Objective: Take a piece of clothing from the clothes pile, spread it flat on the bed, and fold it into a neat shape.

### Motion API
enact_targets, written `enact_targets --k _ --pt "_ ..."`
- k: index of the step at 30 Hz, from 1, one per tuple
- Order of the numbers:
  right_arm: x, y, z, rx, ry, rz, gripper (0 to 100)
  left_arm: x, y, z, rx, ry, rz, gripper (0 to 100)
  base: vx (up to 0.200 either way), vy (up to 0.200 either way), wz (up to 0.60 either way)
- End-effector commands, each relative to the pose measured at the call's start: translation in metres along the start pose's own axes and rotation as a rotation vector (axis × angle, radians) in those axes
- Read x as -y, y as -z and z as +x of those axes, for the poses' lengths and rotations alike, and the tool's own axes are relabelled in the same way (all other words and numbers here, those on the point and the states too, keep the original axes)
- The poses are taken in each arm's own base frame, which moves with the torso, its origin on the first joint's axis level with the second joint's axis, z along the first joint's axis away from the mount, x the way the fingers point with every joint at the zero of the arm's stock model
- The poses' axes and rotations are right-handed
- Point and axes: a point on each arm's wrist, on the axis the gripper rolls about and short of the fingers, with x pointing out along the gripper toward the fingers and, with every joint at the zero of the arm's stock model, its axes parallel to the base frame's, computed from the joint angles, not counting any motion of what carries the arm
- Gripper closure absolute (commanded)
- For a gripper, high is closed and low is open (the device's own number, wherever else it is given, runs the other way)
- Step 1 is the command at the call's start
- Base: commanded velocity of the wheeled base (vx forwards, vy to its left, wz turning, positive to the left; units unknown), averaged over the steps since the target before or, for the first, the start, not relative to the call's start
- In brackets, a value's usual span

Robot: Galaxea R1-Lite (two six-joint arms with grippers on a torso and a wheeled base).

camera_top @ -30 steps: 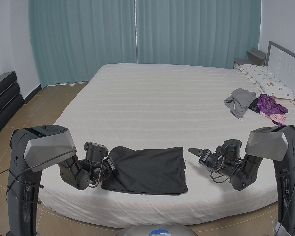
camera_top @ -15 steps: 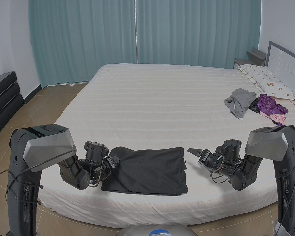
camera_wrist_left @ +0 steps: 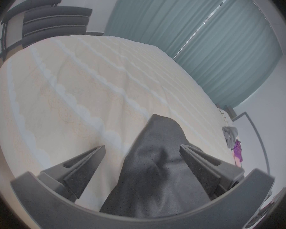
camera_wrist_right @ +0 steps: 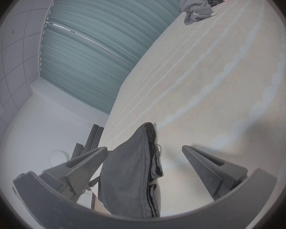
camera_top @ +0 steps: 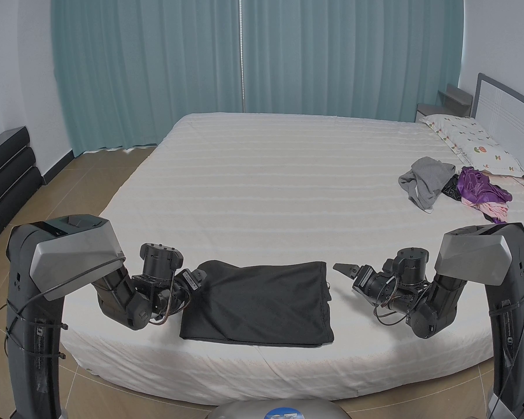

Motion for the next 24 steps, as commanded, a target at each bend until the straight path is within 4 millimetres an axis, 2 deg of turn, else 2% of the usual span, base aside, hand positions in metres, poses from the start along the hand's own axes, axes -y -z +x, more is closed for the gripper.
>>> enact_targets --k 1,7,9,14,16,18,20,24 --pt "0.000 0.000 0.000 0.002 -0.002 0.000 0 0.006 -0.012 -0.009 0.008 0.032 -0.051 0 0.000 0.000 0.00" --pt "-0.005 -0.007 -0.009 0.024 0.004 0.006 0 -0.004 -0.034 -0.014 0.021 0.030 -0.096 0 0.000 0.000 0.00" --pt "-0.019 -0.014 -0.028 0.052 0.001 0.004 0 -0.002 -0.049 -0.026 0.056 0.041 -0.111 0 0.000 0.000 0.00" --pt "-0.033 -0.018 -0.049 0.122 0.040 -0.016 0 0.011 -0.068 -0.059 0.174 0.068 -0.105 0 0.000 0.000 0.00" --pt "-0.055 -0.025 -0.074 0.172 0.019 -0.036 0 0.017 -0.076 -0.095 0.223 0.109 -0.107 0 0.000 0.000 0.00" --pt "-0.064 -0.026 -0.087 0.182 0.003 -0.048 0 0.018 -0.076 -0.105 0.226 0.121 -0.104 0 0.000 0.000 0.00" --pt "-0.079 -0.026 -0.111 0.195 -0.024 -0.085 0 0.019 -0.075 -0.118 0.235 0.127 -0.089 0 0.000 0.000 0.00" --pt "-0.087 -0.018 -0.145 0.236 0.009 -0.157 0 0.014 -0.063 -0.145 0.279 0.129 -0.059 0 0.000 0.000 0.00"
